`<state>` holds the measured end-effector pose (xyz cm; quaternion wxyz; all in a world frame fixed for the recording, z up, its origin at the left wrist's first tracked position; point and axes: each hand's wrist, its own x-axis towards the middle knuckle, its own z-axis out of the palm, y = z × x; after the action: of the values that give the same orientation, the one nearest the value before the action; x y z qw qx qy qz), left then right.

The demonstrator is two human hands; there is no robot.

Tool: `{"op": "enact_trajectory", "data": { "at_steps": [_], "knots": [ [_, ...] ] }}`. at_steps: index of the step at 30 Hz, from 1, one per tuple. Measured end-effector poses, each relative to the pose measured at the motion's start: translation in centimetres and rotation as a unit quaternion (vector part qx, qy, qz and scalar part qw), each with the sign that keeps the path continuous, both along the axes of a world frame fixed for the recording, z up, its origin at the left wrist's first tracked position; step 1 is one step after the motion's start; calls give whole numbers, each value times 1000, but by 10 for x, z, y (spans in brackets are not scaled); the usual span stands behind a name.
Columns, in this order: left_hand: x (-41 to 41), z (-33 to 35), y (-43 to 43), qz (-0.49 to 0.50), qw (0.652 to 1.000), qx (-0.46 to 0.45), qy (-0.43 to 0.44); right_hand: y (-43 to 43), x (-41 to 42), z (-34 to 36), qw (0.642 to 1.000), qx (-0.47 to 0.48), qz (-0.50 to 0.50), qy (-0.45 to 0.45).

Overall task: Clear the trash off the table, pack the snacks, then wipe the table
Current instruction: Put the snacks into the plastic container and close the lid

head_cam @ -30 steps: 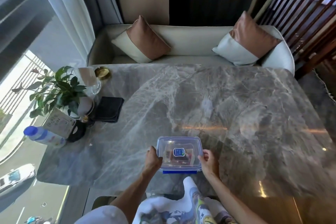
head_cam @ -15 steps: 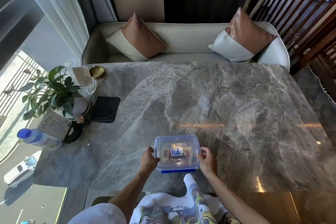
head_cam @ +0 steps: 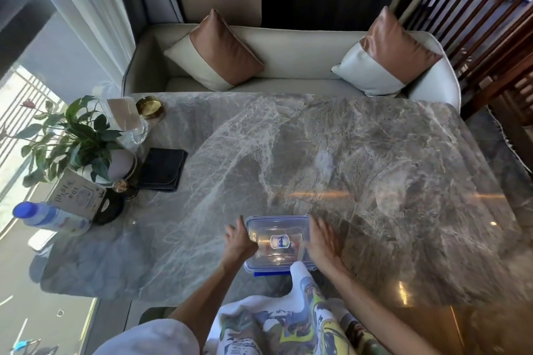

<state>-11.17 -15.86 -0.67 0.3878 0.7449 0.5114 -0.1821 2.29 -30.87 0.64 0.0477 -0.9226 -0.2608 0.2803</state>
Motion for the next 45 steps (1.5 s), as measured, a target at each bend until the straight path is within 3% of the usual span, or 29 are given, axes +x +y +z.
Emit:
{"op": "enact_trajectory", "data": {
  "at_steps": [5,10,15,21,36,41,45],
  "knots": [
    [41,4,17,-180,976,123,-2,14,-21,-15,985,-28,168,30],
    [71,-7,29,-304,951,49,34,19,-25,-31,981,-84,172,41],
    [79,-21,38,-286,957,-23,36,26,-22,-37,978,-115,168,50],
    [84,-24,36,-290,955,61,3,25,-23,-36,976,-119,175,43],
    [69,-42,21,-207,970,108,-67,23,-23,-39,976,-125,172,41],
    [31,-37,-13,-262,941,206,-58,14,-28,-35,979,-93,180,25],
    [-32,-45,-51,-303,924,220,-80,2,-28,-39,982,-36,184,36]
  ]
}}
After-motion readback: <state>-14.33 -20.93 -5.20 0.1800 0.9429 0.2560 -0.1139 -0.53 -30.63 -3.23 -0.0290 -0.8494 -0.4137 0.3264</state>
